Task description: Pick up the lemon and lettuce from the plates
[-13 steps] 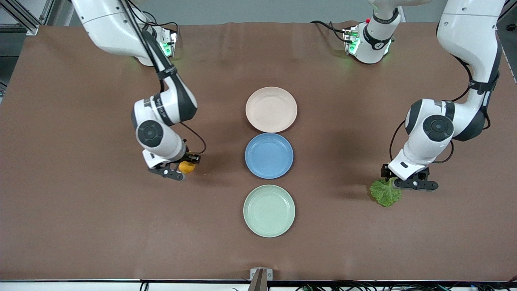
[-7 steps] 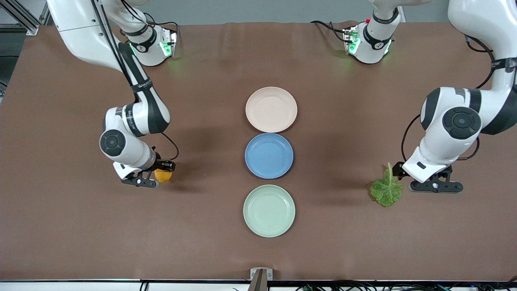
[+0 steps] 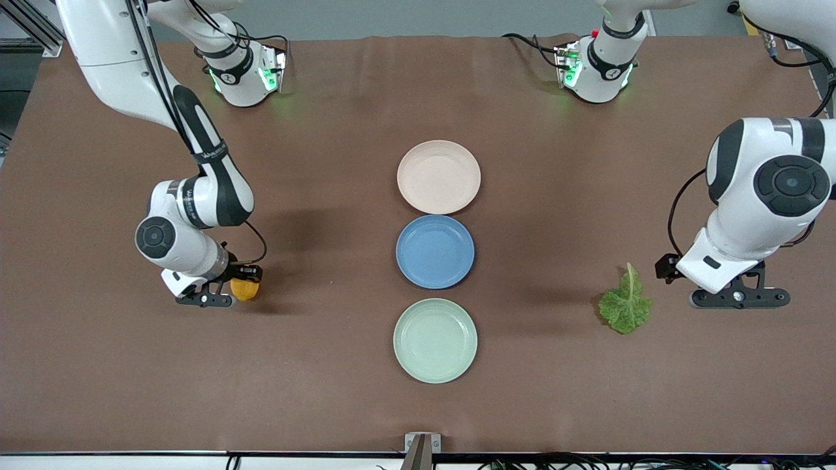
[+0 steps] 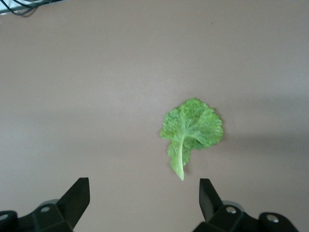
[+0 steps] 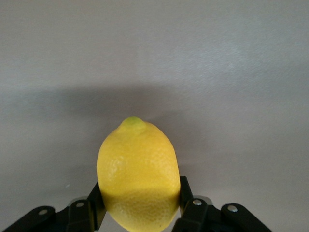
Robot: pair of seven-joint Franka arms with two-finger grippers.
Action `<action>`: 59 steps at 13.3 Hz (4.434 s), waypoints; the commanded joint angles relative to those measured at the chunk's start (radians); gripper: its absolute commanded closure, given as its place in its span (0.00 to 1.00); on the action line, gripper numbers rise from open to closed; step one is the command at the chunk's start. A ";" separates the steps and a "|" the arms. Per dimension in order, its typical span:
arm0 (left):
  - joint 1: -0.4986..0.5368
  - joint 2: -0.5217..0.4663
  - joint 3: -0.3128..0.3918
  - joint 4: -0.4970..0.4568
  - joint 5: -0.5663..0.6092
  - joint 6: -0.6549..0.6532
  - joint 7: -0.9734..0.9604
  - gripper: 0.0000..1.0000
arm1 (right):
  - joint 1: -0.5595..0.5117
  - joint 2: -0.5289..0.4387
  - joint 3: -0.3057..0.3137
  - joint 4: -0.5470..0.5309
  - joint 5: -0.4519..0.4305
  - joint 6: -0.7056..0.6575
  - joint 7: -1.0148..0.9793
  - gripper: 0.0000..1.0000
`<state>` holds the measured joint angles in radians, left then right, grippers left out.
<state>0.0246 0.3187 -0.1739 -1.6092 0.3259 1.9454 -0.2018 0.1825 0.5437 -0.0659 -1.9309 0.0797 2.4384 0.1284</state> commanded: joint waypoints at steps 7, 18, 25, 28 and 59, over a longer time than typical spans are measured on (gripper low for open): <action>0.003 -0.013 -0.022 0.011 -0.027 -0.080 -0.001 0.00 | -0.046 0.047 0.021 0.052 0.006 0.010 -0.030 0.00; 0.000 -0.111 -0.024 0.106 -0.105 -0.173 -0.001 0.00 | -0.084 0.033 0.017 0.384 -0.041 -0.389 -0.100 0.00; 0.032 -0.299 -0.012 0.106 -0.249 -0.416 0.007 0.00 | -0.127 -0.010 0.014 0.588 -0.124 -0.758 -0.119 0.00; 0.040 -0.316 -0.010 0.104 -0.290 -0.476 0.016 0.00 | -0.185 -0.036 0.017 0.592 -0.106 -0.777 -0.168 0.00; -0.025 -0.480 0.073 -0.061 -0.327 -0.419 0.124 0.00 | -0.184 -0.583 -0.018 0.217 -0.080 -0.792 -0.204 0.00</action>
<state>-0.0020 -0.1344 -0.1027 -1.6485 0.0112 1.5182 -0.0982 -0.0094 0.0413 -0.0771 -1.6543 0.0025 1.6577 -0.0654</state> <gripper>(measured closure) 0.000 0.000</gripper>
